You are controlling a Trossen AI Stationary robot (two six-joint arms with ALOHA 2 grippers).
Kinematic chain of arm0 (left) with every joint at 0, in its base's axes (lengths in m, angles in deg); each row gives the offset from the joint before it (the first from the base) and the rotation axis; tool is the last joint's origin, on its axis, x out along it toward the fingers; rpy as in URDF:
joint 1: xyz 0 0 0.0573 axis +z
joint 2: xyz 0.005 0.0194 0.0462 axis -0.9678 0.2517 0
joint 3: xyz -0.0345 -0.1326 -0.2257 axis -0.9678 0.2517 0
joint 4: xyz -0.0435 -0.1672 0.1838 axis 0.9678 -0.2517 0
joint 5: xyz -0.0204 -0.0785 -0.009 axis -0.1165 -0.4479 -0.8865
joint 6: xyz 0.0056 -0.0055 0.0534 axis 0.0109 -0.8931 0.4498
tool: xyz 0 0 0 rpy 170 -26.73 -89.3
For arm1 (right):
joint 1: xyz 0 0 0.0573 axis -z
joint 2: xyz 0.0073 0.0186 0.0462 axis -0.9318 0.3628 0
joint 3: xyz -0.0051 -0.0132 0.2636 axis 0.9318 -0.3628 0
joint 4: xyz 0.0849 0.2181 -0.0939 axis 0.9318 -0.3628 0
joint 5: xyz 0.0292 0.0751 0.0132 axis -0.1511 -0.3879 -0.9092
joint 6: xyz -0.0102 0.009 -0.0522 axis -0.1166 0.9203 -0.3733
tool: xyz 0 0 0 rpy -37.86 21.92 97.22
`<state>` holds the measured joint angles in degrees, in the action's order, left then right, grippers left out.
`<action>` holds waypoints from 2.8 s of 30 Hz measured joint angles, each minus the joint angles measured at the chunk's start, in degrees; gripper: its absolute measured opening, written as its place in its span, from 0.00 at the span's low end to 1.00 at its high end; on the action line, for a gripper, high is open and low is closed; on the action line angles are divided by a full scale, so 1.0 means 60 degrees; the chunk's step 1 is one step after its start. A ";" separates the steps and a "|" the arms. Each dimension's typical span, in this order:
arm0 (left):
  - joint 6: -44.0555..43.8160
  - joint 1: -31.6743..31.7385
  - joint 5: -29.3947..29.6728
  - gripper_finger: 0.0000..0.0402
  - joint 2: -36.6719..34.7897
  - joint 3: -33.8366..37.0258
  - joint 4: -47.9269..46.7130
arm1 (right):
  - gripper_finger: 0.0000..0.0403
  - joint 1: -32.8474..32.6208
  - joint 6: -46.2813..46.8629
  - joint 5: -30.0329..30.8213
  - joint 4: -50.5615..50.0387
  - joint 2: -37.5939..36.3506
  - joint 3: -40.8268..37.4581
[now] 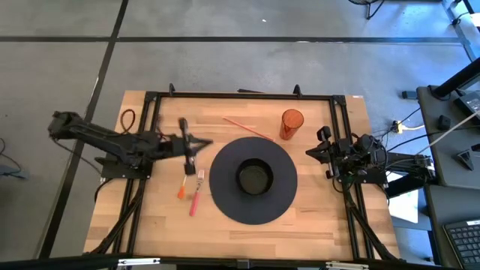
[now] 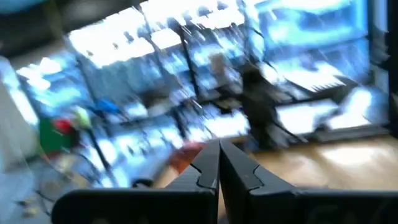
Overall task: Pick & Place Utensil
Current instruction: Put the brown cup to the top right of the black bowl on the black mat
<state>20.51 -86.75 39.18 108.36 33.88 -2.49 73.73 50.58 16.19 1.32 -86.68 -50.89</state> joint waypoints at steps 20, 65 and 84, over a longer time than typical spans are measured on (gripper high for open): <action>0.0437 0.0821 -0.0849 0.00 -0.0974 0.4397 0.4837 | 0.04 -0.0002 -0.0250 -0.0008 -0.0063 0.0002 0.0000; -0.0069 0.0863 0.0801 0.01 -0.1104 0.4392 0.3783 | 0.51 0.1528 -0.3694 0.3015 -1.3032 1.2873 1.2389; -0.0080 0.0863 0.0800 0.01 -0.1104 0.4392 0.3781 | 0.59 0.2637 -0.3246 0.2917 -1.3002 1.4259 1.2382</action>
<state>20.04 -81.57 43.98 101.74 60.23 20.20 89.55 31.10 33.69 -76.69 -1.12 23.41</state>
